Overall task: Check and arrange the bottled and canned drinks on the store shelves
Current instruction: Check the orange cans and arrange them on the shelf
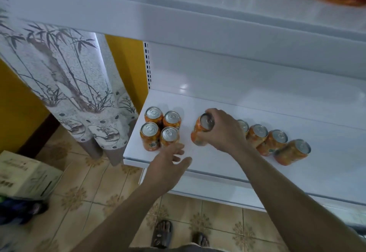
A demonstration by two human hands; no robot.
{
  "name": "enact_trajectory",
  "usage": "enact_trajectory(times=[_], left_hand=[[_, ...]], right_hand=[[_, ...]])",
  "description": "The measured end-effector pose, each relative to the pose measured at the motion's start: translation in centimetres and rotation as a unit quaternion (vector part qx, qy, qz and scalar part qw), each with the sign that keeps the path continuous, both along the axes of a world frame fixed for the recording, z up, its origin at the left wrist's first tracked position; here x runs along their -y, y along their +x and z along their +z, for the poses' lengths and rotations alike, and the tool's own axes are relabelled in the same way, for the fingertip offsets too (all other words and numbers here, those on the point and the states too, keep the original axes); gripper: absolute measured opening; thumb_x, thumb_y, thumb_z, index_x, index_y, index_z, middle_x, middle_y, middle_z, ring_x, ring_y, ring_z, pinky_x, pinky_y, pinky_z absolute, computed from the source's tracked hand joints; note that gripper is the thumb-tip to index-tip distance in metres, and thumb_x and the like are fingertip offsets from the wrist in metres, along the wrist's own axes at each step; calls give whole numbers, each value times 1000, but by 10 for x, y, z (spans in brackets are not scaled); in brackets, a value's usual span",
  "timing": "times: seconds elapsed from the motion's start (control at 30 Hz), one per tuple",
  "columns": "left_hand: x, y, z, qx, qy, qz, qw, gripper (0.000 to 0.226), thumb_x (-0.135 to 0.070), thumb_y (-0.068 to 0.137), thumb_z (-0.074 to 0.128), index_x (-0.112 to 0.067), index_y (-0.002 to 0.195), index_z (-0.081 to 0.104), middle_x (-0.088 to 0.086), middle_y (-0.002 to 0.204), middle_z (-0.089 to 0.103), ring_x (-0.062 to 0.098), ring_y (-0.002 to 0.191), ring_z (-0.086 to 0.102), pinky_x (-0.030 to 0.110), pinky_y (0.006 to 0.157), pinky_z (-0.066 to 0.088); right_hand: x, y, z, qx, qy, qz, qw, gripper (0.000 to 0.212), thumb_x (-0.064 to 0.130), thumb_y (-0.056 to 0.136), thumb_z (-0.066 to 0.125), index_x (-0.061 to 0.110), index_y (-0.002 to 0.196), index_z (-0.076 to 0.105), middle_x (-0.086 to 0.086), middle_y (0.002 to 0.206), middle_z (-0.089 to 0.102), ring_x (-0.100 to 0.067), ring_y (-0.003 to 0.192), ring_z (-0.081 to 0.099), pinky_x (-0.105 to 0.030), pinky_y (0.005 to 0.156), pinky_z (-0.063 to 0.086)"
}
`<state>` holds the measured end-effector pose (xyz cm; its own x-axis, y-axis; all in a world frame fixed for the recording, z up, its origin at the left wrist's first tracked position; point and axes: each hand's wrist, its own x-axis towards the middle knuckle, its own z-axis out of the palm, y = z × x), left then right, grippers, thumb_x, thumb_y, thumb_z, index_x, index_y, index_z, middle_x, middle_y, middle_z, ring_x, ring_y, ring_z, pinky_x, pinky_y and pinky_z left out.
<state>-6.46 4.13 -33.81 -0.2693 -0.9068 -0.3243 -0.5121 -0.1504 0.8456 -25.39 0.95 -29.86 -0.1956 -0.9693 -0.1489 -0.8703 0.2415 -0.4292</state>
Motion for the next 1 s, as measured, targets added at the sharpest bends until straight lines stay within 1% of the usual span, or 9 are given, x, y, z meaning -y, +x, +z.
enact_trajectory(times=[0.2, 0.3, 0.47, 0.57, 0.67, 0.73, 0.8, 0.9, 1.0], left_hand=[[12, 9, -17, 77, 36, -28, 996, 44, -44, 95, 59, -29, 135, 50, -17, 120, 57, 7, 105, 57, 27, 85, 45], [19, 15, -24, 111, 28, -32, 993, 42, -47, 95, 57, -31, 133, 52, -19, 120, 56, 7, 105, 56, 29, 88, 44], [28, 28, -32, 131, 32, -25, 990, 37, -45, 95, 57, -34, 130, 54, -20, 116, 54, 6, 106, 55, 32, 94, 48], [31, 35, -35, 139, 28, -28, 990, 37, -46, 94, 56, -35, 129, 54, -20, 116, 55, 6, 105, 56, 36, 95, 50], [33, 42, -35, 142, 25, -28, 989, 35, -46, 94, 56, -37, 128, 54, -20, 119, 56, 5, 105, 57, 35, 95, 51], [33, 48, -35, 135, 23, -25, 990, 27, -46, 95, 57, -44, 122, 54, -20, 118, 56, 3, 103, 57, 34, 94, 51], [32, 53, -34, 129, 23, -21, 991, 18, -45, 95, 58, -54, 110, 51, -19, 118, 57, 2, 102, 57, 30, 90, 50], [28, 62, -35, 142, 19, -26, 989, 35, -46, 96, 58, -36, 129, 55, -14, 125, 60, 5, 105, 58, 27, 89, 49], [24, 68, -35, 153, 17, -29, 988, 43, -47, 96, 57, -29, 135, 53, -13, 128, 61, 7, 107, 58, 28, 91, 50]], right_hand=[[52, -3, -34, -91, 64, 38, 993, 67, 32, 76, 75, 18, 135, 48, -4, 127, 55, -27, 111, 57, -34, 81, 41], [63, -5, -50, -125, 93, 48, 987, 65, 33, 77, 74, 17, 134, 47, -6, 125, 55, -30, 108, 59, -35, 81, 41], [74, -2, -65, -166, 123, 54, 977, 61, 37, 77, 71, 13, 128, 48, -8, 120, 58, -32, 111, 57, -41, 96, 39], [74, 2, -62, -216, 103, 65, 969, 61, 34, 82, 66, 15, 137, 48, -8, 134, 56, -32, 127, 47, -44, 110, 30], [56, 28, -52, -138, 4, 58, 989, 53, 25, 92, 57, 17, 143, 47, -2, 143, 52, -25, 130, 45, -39, 107, 36], [36, 54, -50, -46, -25, 29, 998, 44, 30, 94, 58, 20, 137, 53, 1, 131, 59, -20, 117, 55, -38, 95, 47], [21, 77, -58, -10, -5, 19, 1000, 47, 45, 90, 63, 22, 129, 55, 2, 118, 63, -19, 106, 60, -38, 86, 52], [18, 94, -78, -10, 28, -3, 1000, 73, 68, 73, 73, 24, 126, 50, 3, 112, 64, -21, 103, 63, -39, 82, 55], [25, 100, -88, -3, 34, -33, 999, 77, 59, 76, 77, 19, 134, 45, -1, 122, 61, -24, 112, 60, -37, 85, 50]])
